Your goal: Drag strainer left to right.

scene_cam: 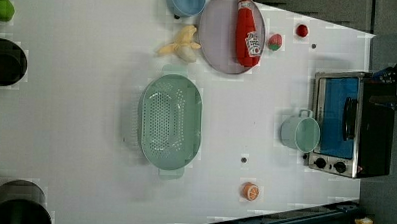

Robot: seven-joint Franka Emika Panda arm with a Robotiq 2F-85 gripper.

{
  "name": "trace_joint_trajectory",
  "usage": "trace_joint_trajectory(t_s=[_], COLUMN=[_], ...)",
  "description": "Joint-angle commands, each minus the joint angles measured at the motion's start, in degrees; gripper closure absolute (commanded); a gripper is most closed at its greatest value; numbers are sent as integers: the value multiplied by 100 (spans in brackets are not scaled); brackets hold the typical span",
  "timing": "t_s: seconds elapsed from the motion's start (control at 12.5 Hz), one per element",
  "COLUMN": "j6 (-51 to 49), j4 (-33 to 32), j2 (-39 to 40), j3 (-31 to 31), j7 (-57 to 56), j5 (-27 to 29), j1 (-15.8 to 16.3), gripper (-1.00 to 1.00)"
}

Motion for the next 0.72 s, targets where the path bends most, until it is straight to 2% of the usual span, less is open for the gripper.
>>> trace_joint_trajectory(t_s=[0.08,0.24,0.48,0.72], j6=[-607,-607,-597,-590], j4=[-1284,-1287,-1326,-1373], j2=[-2229,-2215,-2060,-1666], j3=[-144,-37,532,1468], j7=[416,423,463,907], j5=[-151,-100,209,250], j1=[-76,-45,152,280], gripper=[-59,-100,-100,-100])
